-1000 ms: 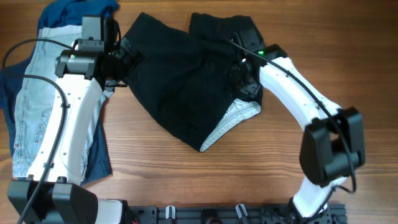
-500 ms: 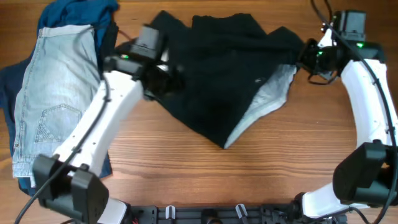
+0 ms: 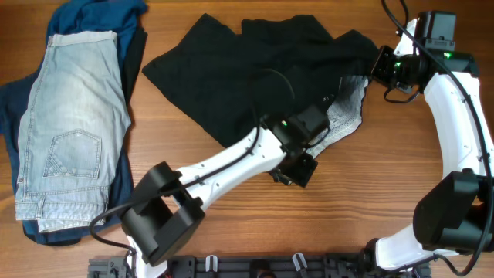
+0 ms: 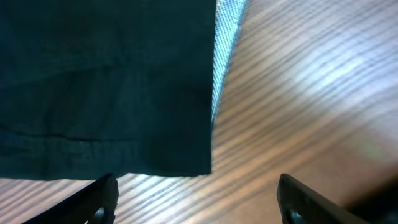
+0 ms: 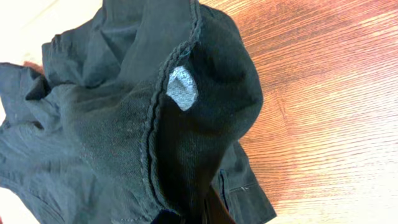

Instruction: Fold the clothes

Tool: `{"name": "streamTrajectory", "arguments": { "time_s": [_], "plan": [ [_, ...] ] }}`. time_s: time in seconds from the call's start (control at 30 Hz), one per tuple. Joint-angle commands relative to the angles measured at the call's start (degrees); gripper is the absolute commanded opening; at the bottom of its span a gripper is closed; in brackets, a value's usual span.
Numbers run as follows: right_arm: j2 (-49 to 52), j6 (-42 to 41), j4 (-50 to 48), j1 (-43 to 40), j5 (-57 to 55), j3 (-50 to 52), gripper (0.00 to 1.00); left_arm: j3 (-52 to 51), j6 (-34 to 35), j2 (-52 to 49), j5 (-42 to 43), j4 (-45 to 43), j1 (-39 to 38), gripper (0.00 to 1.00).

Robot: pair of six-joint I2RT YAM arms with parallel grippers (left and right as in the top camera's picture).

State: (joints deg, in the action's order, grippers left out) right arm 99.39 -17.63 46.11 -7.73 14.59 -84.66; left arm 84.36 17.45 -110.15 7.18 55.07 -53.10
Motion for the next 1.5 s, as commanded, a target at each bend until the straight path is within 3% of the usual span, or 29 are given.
{"name": "streamTrajectory", "arguments": {
  "time_s": [0.0,0.13,0.3,0.33,0.47,0.6,0.7,0.8,0.97,1.07,1.17,1.23,1.27,1.3,1.4,1.47],
  "plan": [
    [0.59,1.14,-0.55,-1.46,0.87,0.15,0.04,-0.2,7.5,-3.39,-13.31,-1.84,-2.67,0.82],
    [0.59,1.09,-0.87,-1.75,0.7,0.15,0.04,-0.2,7.72,-4.63,-14.23,-3.45,-2.67,0.73],
    [0.59,1.09,-1.73,-1.81,0.68,0.15,0.05,-0.2,9.68,-6.16,-16.74,-4.83,-2.67,0.11],
    [0.59,1.07,-1.79,-1.9,0.72,0.15,0.05,-0.2,10.03,-6.23,-16.79,-4.79,-2.67,0.04],
    [0.57,1.18,-1.75,-3.65,0.79,0.15,0.04,1.38,10.14,-4.76,-16.9,-0.22,-0.96,0.04],
    [-0.09,4.17,-0.81,-7.5,7.02,-0.87,0.04,9.49,11.8,4.31,-16.94,6.58,9.07,0.04],
    [-0.68,8.22,7.06,-9.84,7.8,-8.52,0.04,13.84,11.78,12.07,-16.94,6.75,19.89,0.04],
    [-0.68,13.27,15.72,-9.84,7.74,-20.59,0.04,14.36,11.47,21.07,-16.83,0.7,29.31,0.04],
    [-1.18,16.15,25.22,-9.84,7.37,-35.12,0.04,14.36,8.28,33.24,-16.68,-10.1,29.14,0.04],
    [-1.03,16.09,26.38,-9.81,7.34,-34.95,0.04,14.27,8.28,32.76,-16.28,-4.98,25.62,0.04],
    [-0.92,15.98,26.14,-9.81,7.32,-34.95,0.04,14.23,6.58,27.21,-11.63,-1.6,22.25,0.12],
    [-0.87,15.98,26.1,-9.81,7.32,-34.95,0.04,14.23,3.69,21.29,-7.87,-1.68,20.5,0.33],
    [-0.87,15.98,26.1,-9.81,7.32,-34.95,0.04,14.23,3.41,15.56,-4.76,-3.74,19.8,0.54],
    [-0.81,15.98,26.1,-9.81,7.32,-34.95,0.04,14.23,2.23,12.87,-2.62,-5.66,19.65,0.62],
    [-0.55,15.96,26.14,-9.81,7.34,-34.95,0.04,14.23,0.74,0.24,8.63,-20.39,19.45,0.8],
    [-0.5,15.96,26.14,-9.81,7.34,-34.95,0.04,14.23,0.98,-6.1,14.45,-30.97,19.45,0.86]
  ]
}}
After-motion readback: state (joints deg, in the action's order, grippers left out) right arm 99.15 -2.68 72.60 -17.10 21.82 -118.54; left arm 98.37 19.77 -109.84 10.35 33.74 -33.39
